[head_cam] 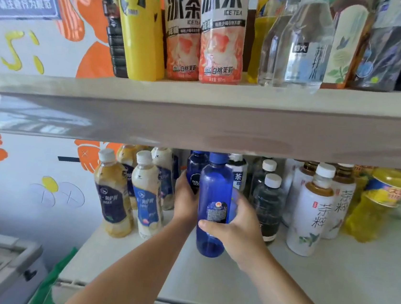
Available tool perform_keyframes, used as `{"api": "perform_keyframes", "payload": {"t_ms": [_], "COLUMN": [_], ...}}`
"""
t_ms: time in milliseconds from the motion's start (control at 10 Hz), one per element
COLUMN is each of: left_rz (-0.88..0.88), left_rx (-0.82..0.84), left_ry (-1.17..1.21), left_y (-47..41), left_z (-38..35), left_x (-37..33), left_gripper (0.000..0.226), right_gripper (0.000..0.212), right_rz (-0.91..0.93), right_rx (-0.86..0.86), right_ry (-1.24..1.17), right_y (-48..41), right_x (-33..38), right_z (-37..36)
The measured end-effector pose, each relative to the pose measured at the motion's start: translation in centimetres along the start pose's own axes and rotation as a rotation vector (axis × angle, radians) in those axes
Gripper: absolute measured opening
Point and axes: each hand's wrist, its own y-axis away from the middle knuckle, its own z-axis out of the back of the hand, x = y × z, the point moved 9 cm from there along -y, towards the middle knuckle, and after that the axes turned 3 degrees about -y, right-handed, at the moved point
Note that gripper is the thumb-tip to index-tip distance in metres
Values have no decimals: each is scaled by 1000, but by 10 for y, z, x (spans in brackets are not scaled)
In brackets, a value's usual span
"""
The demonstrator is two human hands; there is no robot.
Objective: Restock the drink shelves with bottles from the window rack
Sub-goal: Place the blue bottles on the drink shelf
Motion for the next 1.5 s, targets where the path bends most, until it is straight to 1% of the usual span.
{"api": "perform_keyframes", "payload": {"t_ms": [100,200,300,400,500,600,700,800,900,1000,1100,1200,1300,1400,1500], "left_rz": [-42,-42,-51,-18,30,112,214,242,173,52,-69,-128,-131,-114,-109], "left_rx": [25,24,-40,-27,73,167,194,203,193,288,317,215,106,75,66], "left_ry": [-61,-153,-269,-220,-29,168,309,366,344,310,228,130,31,-72,-102], "left_y": [6,34,46,59,76,87,93,100,102,105,108,106,99,89,83], "left_z": [-2,1,18,31,33,32,34,36,42,39,39,46,52,54,49], "left_x": [-25,-51,-51,-49,-58,-60,-53,-49,-51,-64,-75,-76,-68,-59,-55], "left_gripper": [86,56,19,18,30,39,39,47,46,35,22,20,34,56,45], "right_gripper": [66,59,49,43,55,74,72,48,24,22,31,28,27,9,30], "right_rz": [-19,-20,-31,-64,-57,-67,-59,-13,14,12,-2,17,59,125,153], "right_rx": [-14,-34,-37,-23,-29,-93,-153,-120,-124,-93,-11,-22,-151,-235,-247], "right_ry": [-44,-77,-152,-265,-271,-238,-207,-145,-119,-96,-131,-99,-19,107,108], "right_y": [-5,-8,-6,-4,-4,-5,-6,-3,2,2,2,-1,-2,2,6], "right_x": [-5,-3,-2,1,6,5,5,10,14,18,19,16,8,7,3], "right_z": [-1,-4,-10,-21,-32,-39,-37,-42,-44,-44,-48,-47,-31,-15,-5]}}
